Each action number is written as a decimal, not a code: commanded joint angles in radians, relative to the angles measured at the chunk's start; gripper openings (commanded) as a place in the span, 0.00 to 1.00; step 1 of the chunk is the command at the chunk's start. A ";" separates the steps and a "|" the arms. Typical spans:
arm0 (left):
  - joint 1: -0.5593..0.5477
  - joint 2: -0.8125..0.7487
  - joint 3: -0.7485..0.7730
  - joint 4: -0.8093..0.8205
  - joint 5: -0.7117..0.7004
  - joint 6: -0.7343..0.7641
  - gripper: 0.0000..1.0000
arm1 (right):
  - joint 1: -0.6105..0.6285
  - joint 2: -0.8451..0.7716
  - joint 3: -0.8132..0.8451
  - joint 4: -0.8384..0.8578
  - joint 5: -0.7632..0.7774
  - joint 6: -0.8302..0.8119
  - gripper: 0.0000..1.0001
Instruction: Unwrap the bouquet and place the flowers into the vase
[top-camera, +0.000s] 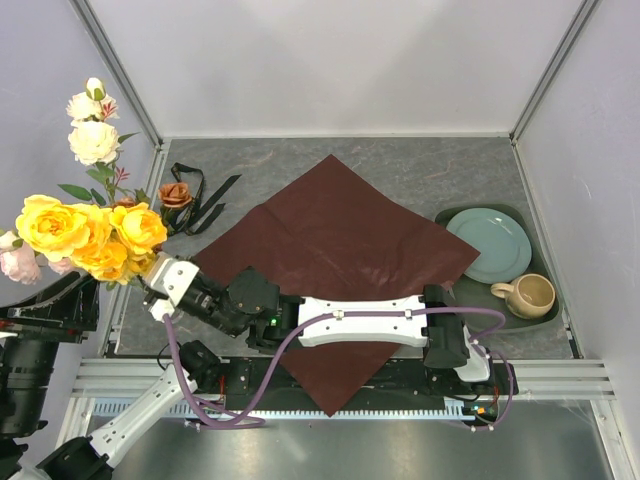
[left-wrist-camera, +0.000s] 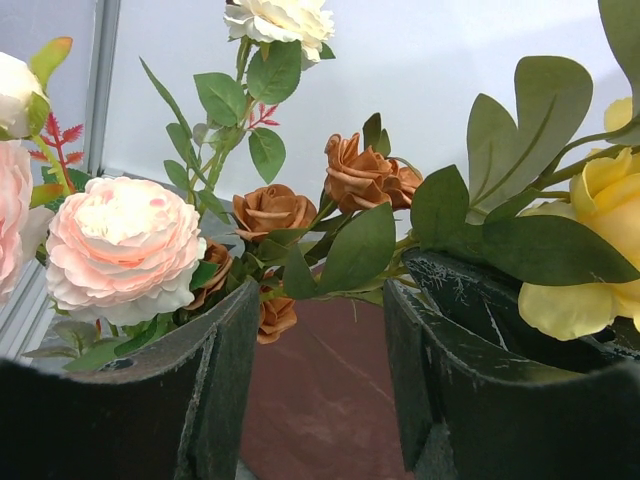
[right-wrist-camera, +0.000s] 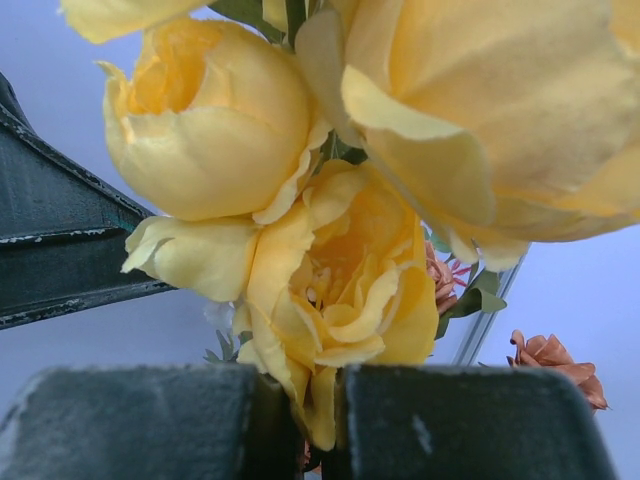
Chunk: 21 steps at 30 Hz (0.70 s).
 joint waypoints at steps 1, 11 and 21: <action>0.002 -0.016 0.012 -0.002 -0.020 0.032 0.59 | 0.009 0.011 0.052 0.033 -0.004 -0.025 0.01; 0.002 -0.016 0.006 -0.002 -0.015 0.034 0.59 | 0.031 0.046 0.052 0.076 -0.006 -0.053 0.01; 0.002 -0.021 0.007 -0.004 -0.012 0.034 0.59 | 0.046 0.095 0.066 0.093 -0.026 -0.094 0.04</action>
